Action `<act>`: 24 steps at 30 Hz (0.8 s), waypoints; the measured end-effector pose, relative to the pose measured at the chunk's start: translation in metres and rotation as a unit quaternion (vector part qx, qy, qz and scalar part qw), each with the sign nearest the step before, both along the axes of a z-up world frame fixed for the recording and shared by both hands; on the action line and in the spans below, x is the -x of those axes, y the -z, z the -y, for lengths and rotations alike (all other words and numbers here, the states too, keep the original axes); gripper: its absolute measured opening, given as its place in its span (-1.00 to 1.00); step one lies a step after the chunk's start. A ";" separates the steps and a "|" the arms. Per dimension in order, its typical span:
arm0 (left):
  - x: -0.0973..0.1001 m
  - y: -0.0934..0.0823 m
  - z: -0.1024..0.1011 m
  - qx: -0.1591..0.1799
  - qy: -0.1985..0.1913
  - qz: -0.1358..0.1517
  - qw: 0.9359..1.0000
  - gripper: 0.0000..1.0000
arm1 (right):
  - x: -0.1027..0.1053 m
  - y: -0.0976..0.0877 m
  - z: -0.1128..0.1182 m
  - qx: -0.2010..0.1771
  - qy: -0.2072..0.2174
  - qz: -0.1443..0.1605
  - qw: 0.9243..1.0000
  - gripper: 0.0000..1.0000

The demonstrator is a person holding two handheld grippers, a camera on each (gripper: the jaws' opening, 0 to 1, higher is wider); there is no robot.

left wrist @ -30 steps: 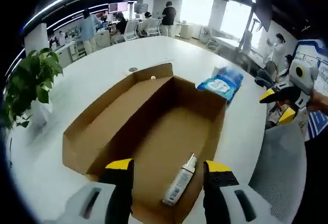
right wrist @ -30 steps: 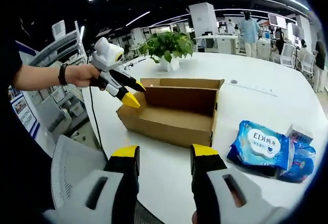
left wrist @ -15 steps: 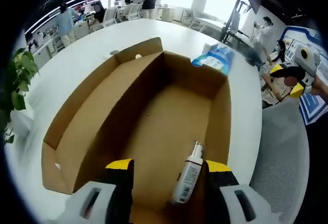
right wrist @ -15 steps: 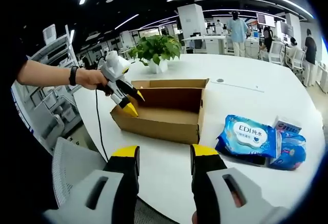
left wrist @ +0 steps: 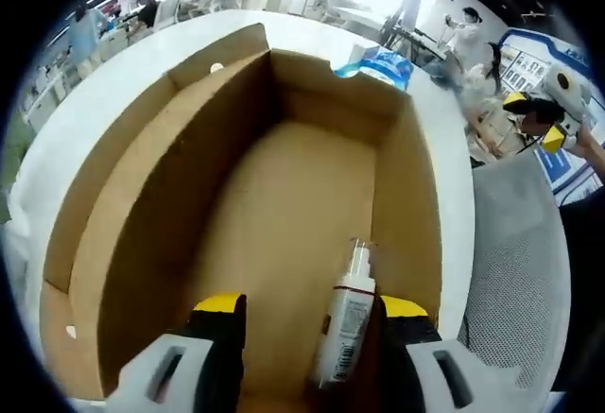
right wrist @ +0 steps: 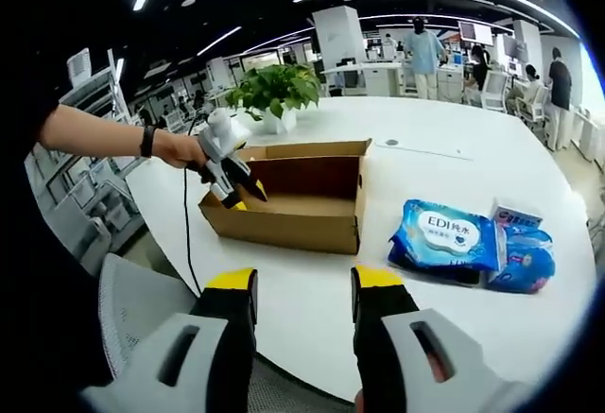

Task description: Operate the shoe box by opening the lid, removing the specified soft item, and placing it in the target area until the item is outside and the box remains undamaged.

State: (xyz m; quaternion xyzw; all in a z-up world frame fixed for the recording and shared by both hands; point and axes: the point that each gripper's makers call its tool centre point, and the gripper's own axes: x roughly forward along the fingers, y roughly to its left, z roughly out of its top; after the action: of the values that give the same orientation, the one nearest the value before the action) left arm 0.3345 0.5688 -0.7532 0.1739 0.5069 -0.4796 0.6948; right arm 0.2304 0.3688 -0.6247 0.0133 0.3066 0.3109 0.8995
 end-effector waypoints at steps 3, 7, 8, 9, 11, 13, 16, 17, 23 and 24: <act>0.001 0.004 0.002 -0.007 0.009 -0.004 1.000 0.12 | 0.001 -0.001 0.001 0.003 0.001 0.001 1.000 -0.26; 0.003 0.007 0.004 -0.010 0.019 -0.007 1.000 0.11 | 0.001 -0.001 0.002 0.003 0.007 -0.001 1.000 -0.27; 0.004 0.008 0.003 -0.013 0.022 -0.006 1.000 0.11 | 0.002 -0.001 0.002 0.003 0.008 -0.001 1.000 -0.27; 0.003 0.010 0.001 -0.021 0.031 -0.001 0.999 0.11 | 0.002 -0.001 0.001 0.003 0.010 -0.002 1.000 -0.27; 0.003 0.013 -0.003 -0.038 0.042 0.005 0.998 0.12 | 0.003 0.000 0.001 0.002 0.010 -0.003 1.000 -0.27; 0.004 0.017 -0.006 -0.051 0.051 0.011 0.997 0.13 | 0.003 0.001 0.000 0.003 0.011 -0.004 1.000 -0.28; 0.004 0.018 -0.007 -0.052 0.049 0.017 0.997 0.10 | 0.003 0.001 0.000 0.000 0.016 -0.006 1.000 -0.29; 0.004 0.018 -0.007 -0.052 0.051 0.019 0.997 0.10 | 0.004 0.001 0.000 0.000 0.017 -0.006 1.000 -0.29; 0.005 0.018 -0.009 -0.057 0.070 0.040 0.995 0.05 | 0.007 0.003 0.002 0.001 0.019 -0.007 1.000 -0.30; 0.004 0.019 -0.009 -0.059 0.077 0.047 0.994 0.03 | 0.008 0.003 0.002 0.002 0.020 -0.007 1.000 -0.30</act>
State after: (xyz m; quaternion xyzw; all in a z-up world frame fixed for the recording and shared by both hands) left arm 0.3306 0.5776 -0.7720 0.2757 0.4858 -0.4923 0.6676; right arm 0.2225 0.3665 -0.6278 0.0202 0.3136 0.2924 0.9032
